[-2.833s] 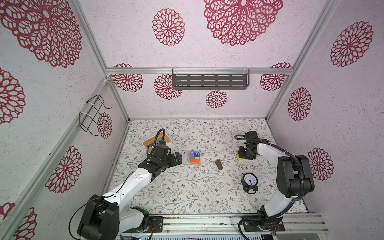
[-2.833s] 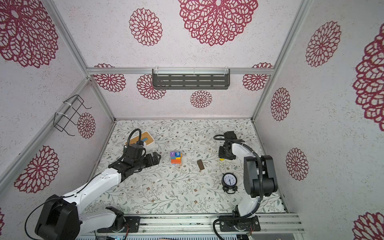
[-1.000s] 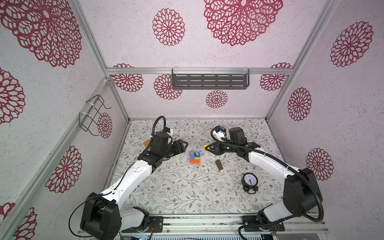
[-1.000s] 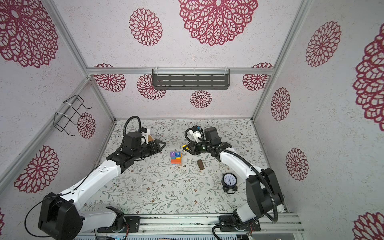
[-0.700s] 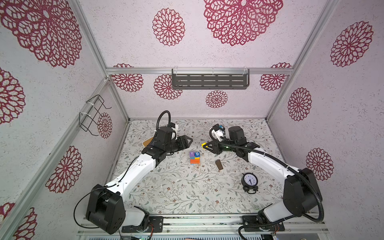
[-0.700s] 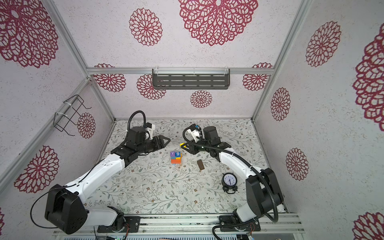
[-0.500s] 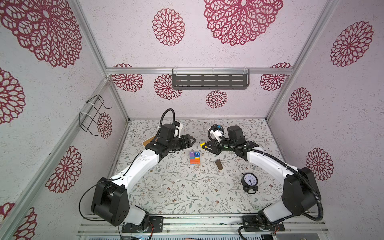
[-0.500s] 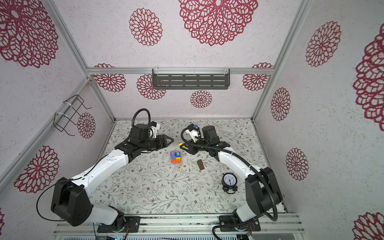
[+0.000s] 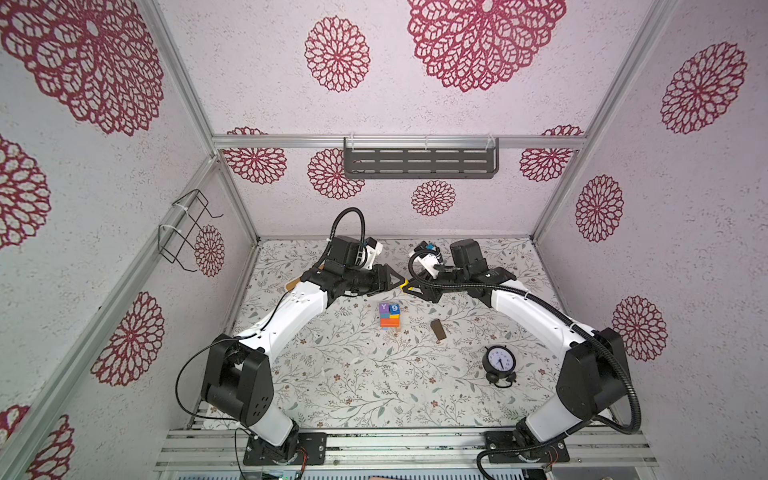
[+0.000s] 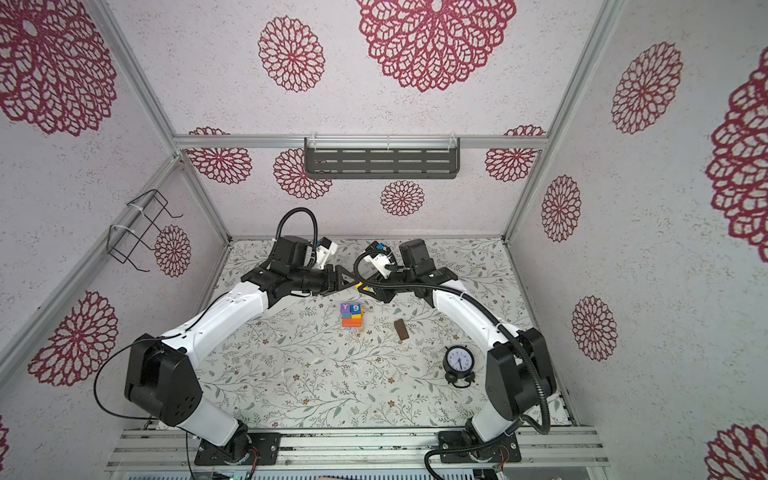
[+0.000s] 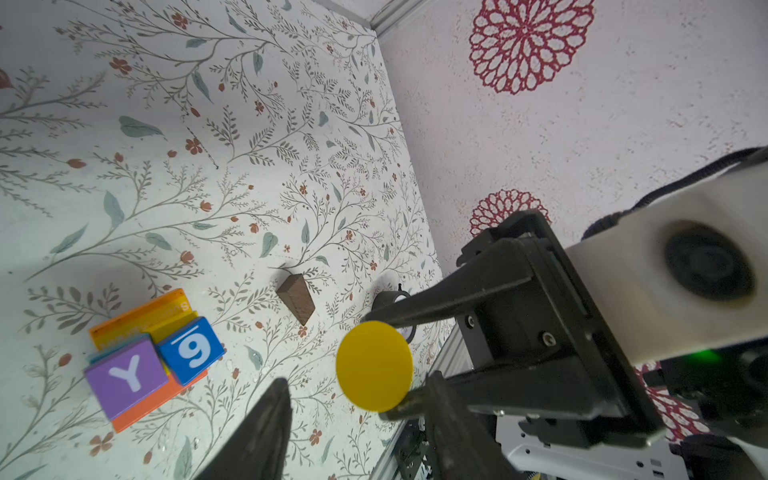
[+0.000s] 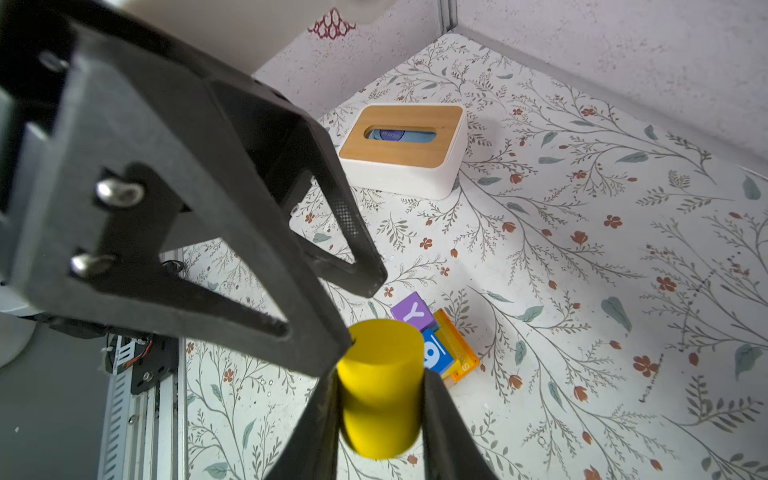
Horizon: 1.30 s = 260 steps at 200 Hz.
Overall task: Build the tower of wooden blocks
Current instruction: 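Lift the yellow cylinder with the right gripper while the left gripper approaches it, then close the left gripper on the yellow cylinder held by the right gripper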
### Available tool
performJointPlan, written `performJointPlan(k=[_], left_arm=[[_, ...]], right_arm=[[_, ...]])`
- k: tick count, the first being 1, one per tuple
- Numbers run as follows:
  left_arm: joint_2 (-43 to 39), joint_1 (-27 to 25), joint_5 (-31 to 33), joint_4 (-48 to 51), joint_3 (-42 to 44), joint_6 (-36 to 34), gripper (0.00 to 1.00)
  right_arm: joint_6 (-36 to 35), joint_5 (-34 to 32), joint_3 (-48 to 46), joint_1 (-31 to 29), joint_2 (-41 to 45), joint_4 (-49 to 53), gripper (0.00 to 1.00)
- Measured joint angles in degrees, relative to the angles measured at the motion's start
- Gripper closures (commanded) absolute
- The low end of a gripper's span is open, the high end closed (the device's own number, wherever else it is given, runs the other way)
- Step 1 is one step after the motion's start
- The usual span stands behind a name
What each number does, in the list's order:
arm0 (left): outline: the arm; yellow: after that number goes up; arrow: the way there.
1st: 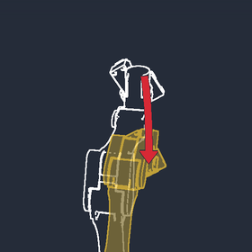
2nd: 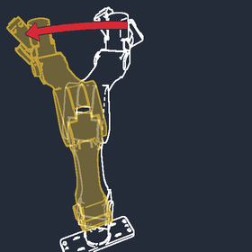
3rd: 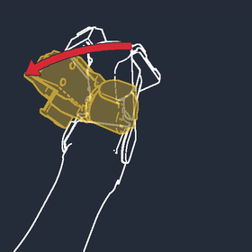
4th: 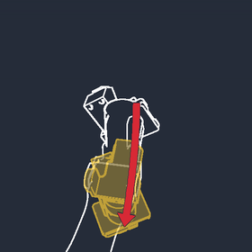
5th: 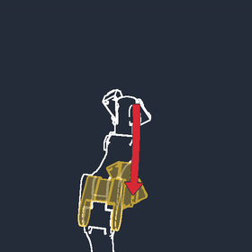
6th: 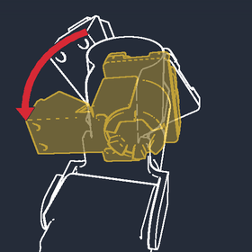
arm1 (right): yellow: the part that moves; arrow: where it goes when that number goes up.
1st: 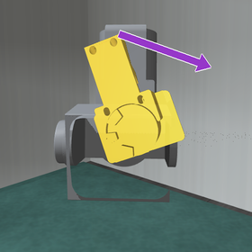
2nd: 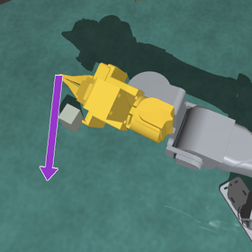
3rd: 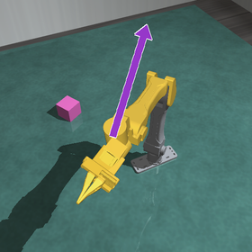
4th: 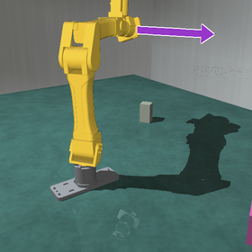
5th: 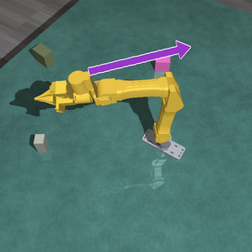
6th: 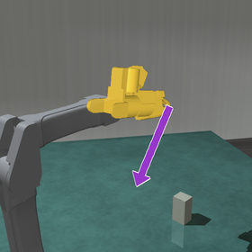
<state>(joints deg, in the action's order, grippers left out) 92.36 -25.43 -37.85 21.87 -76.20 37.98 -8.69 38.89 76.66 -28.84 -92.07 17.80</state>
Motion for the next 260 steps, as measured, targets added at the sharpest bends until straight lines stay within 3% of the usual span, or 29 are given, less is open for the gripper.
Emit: performJointPlan(k=[114, 260], left_arm=[[3.2, 0.6, -4.3, 0.7, -1.6, -0.4, 0.53], [5.0, 0.7, -7.0, -0.2, -1.6, 0.2, 0.61]], right_arm=[[-6.8, -0.2, 4.2, 0.0, -2.4, 6.4, 0.83], [-7.8, -0.3, 4.2, -0.1, -2.4, 6.6, 0.83]])
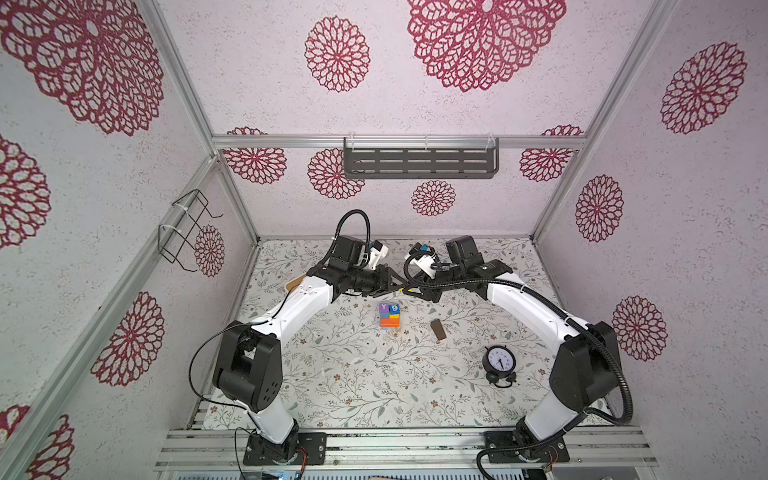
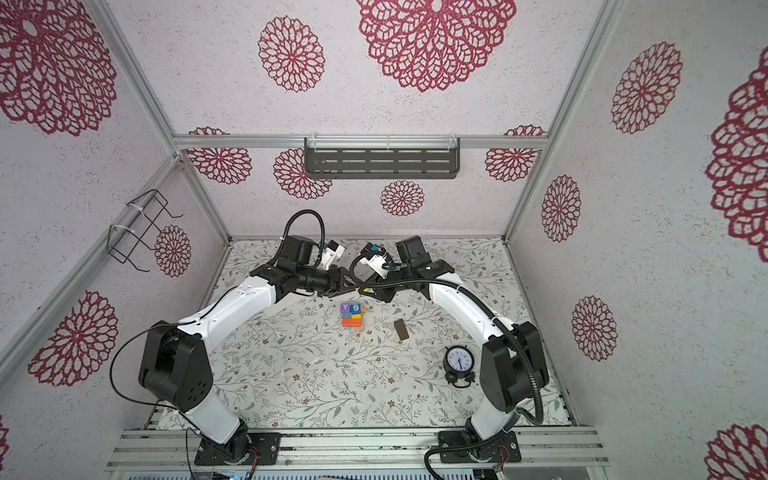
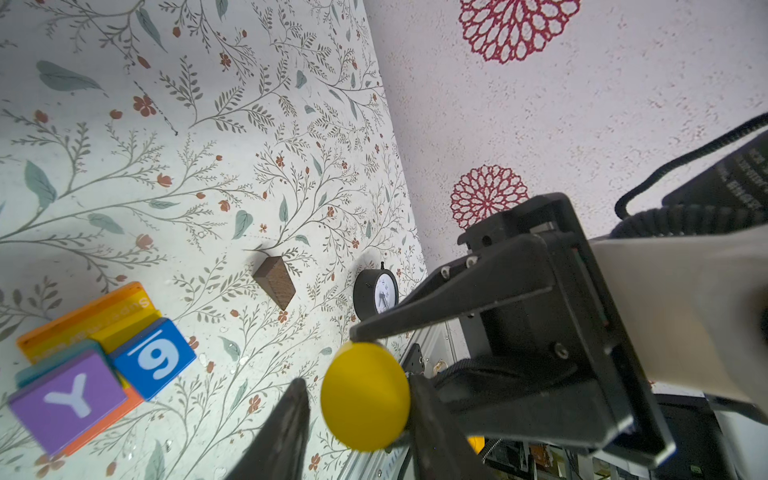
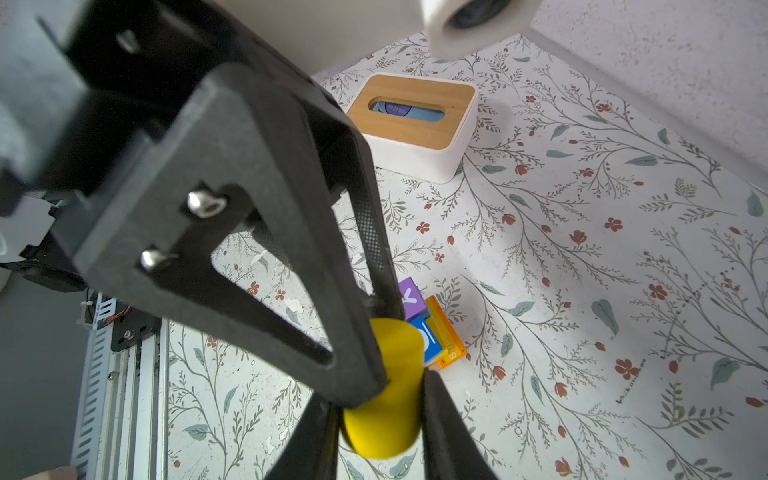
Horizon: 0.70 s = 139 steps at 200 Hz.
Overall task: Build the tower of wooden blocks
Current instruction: 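Close the left gripper on the yellow cylinder held by the right gripper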
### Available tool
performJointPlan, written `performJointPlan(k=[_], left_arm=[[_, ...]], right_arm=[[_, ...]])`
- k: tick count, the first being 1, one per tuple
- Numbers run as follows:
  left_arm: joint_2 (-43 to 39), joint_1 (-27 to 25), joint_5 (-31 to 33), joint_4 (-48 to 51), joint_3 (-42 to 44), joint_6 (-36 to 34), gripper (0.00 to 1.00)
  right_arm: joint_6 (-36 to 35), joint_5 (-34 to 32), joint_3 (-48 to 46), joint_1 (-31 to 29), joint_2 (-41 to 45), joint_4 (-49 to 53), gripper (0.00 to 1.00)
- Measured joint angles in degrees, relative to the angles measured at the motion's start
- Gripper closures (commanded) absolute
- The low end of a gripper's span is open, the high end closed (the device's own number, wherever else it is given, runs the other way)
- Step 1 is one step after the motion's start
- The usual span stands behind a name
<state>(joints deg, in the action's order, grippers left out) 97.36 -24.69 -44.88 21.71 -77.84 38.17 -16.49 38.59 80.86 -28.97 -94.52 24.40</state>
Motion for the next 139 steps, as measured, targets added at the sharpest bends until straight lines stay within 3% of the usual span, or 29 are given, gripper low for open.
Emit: performJointPlan(k=[101, 139], left_arm=[[0.5, 0.0, -0.7, -0.4, 0.0, 0.4, 0.74], [0.5, 0.0, -0.5, -0.2, 0.0, 0.4, 0.75]], right_arm=[[0.0, -1.1, -0.1, -0.1, 0.0, 0.2, 0.8], [0.1, -1.3, -0.5, -0.1, 0.0, -0.3, 0.64]])
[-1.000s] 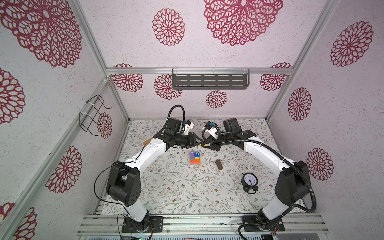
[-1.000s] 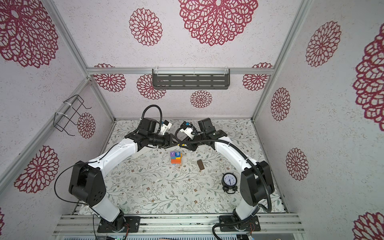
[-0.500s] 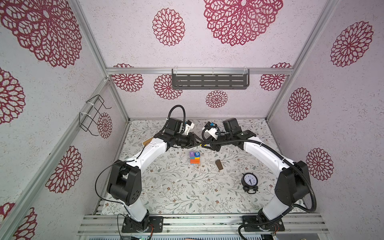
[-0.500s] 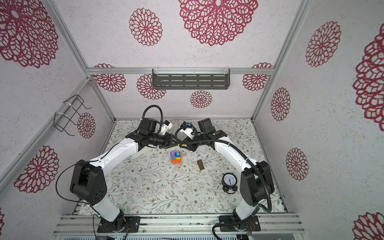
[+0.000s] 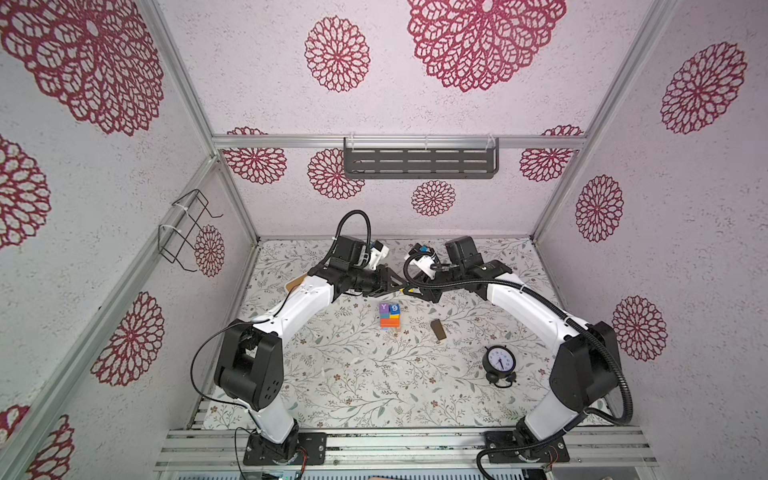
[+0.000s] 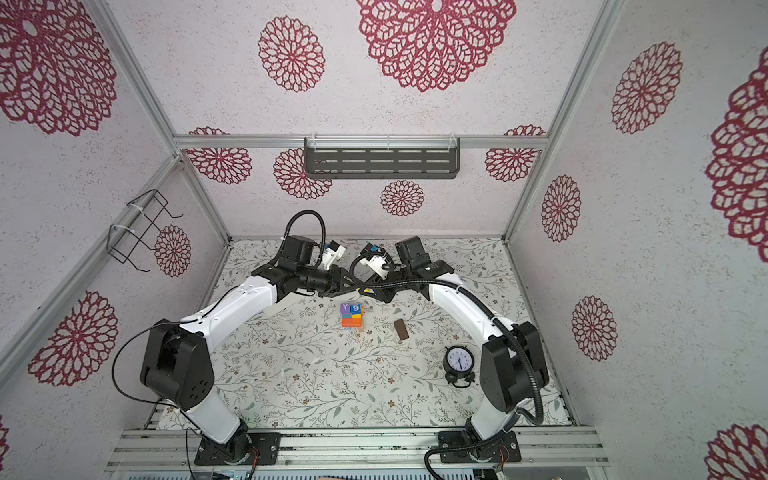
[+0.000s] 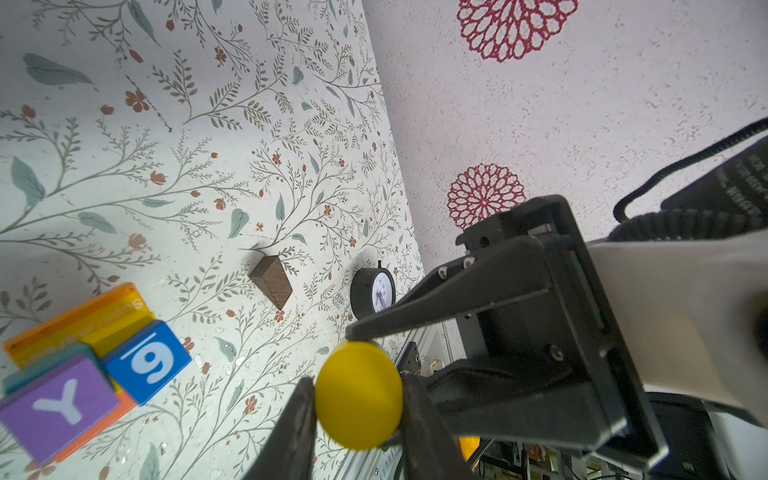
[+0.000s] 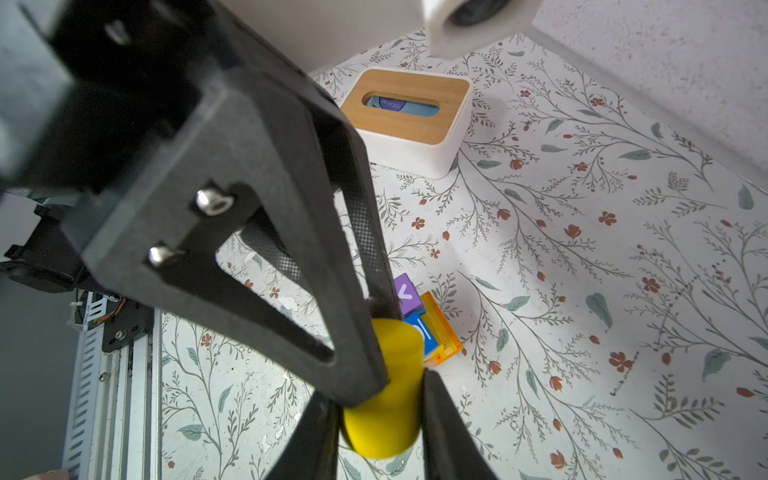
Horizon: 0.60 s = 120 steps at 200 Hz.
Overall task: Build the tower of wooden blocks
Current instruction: 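Close the left gripper on the yellow cylinder held by the right gripper, then open the right gripper and draw it back from the yellow cylinder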
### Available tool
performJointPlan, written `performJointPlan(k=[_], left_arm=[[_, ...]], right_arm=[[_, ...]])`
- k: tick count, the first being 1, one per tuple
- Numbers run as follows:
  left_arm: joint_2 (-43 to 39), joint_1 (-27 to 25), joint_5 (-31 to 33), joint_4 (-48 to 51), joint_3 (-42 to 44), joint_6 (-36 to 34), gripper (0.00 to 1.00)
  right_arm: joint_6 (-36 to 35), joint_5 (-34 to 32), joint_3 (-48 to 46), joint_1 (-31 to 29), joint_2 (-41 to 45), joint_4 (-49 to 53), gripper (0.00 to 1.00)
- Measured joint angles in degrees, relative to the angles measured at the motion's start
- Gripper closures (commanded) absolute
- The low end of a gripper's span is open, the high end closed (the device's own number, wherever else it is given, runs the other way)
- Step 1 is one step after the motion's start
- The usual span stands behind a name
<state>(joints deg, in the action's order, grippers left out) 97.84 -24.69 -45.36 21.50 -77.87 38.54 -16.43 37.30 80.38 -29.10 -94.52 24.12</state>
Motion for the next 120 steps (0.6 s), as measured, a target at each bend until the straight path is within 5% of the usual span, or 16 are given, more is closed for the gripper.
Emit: performJointPlan(k=[64, 120], left_arm=[[0.0, 0.0, 1.6, 2.3, -0.1, -0.4, 0.77], [0.0, 0.3, 4.6, 7.5, -3.3, -2.4, 0.77]], right_arm=[[1.0, -1.1, -2.1, -0.1, 0.0, -4.0, 0.42], [2.6, -2.5, -5.9, -0.1, 2.4, -7.3, 0.36]])
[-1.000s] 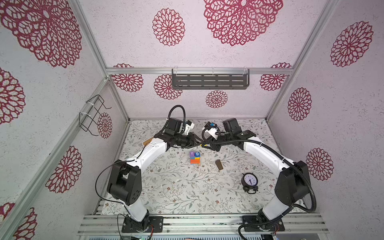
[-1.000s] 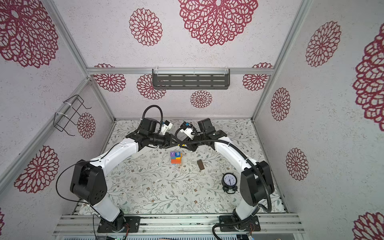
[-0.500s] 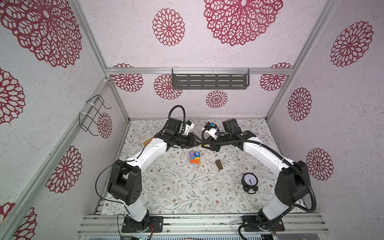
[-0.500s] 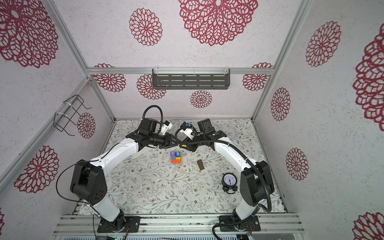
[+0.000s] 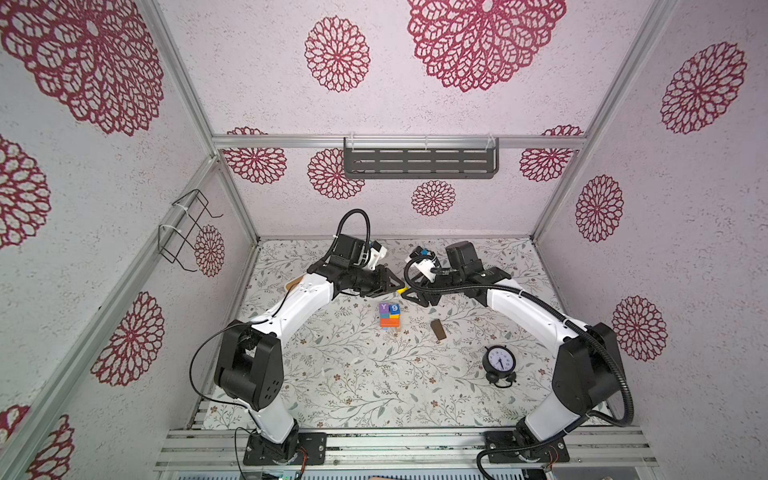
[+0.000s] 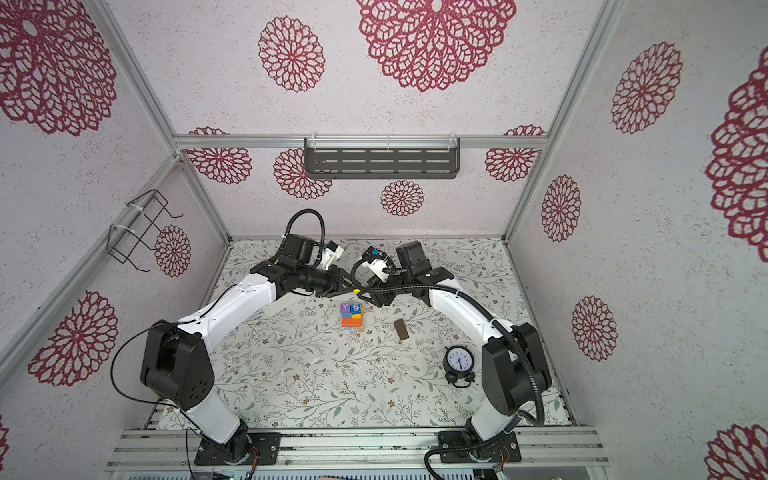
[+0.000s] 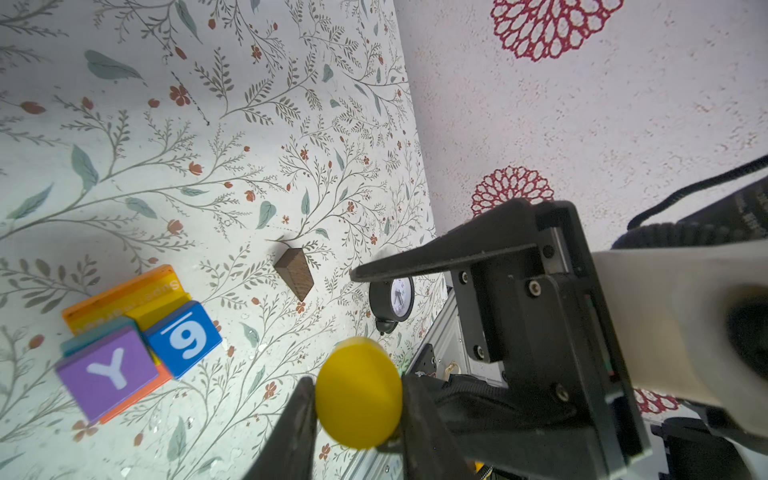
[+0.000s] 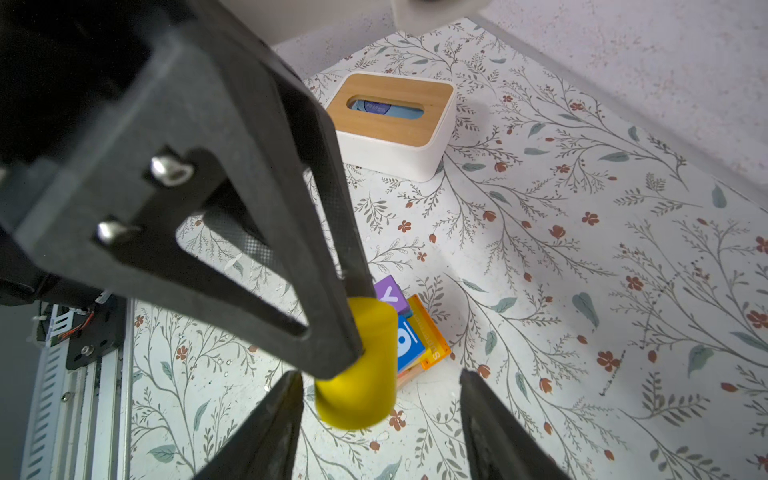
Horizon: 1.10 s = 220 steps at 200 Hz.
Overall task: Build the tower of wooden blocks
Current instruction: 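Open the right gripper and draw it back from the yellow cylinder, then carry the yellow cylinder with the left gripper over the block stack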
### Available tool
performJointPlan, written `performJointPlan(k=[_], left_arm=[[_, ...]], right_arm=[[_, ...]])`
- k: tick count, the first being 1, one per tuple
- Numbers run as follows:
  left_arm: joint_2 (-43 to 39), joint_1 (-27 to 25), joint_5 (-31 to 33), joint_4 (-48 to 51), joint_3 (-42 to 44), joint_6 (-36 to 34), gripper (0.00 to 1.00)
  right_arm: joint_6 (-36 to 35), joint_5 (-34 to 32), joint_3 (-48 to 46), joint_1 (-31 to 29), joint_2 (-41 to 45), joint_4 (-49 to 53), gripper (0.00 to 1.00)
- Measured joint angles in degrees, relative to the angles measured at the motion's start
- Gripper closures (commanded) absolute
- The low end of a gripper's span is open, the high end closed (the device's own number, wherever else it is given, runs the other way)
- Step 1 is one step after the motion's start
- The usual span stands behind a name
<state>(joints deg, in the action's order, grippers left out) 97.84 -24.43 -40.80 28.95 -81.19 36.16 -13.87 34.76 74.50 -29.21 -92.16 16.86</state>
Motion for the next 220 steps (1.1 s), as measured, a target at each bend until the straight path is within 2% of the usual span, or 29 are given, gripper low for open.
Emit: performJointPlan(k=[42, 101, 141, 177, 220], left_arm=[[0.0, 0.0, 6.3, 7.3, -4.3, -3.1, 0.77], [-0.1, -0.8, 21.9, 16.9, -7.0, -5.9, 0.78], [0.0, -5.2, 29.8, 19.1, -7.2, -5.7, 0.78], [3.0, -10.1, 37.9, 21.3, -11.1, -5.1, 0.78], [7.0, -14.3, 46.1, 23.3, -13.4, -4.4, 0.78]], right_arm=[[3.8, -3.6, -4.2, 0.0, 3.9, -3.8, 0.34], [12.2, -8.1, -14.2, 0.3, 8.3, -12.3, 0.34], [18.3, -15.1, -18.7, 1.2, 9.8, -16.3, 0.37], [22.1, -22.6, -21.7, 1.8, 11.3, -17.1, 0.37], [25.6, -27.4, -25.6, 4.0, 14.4, -17.2, 0.36]])
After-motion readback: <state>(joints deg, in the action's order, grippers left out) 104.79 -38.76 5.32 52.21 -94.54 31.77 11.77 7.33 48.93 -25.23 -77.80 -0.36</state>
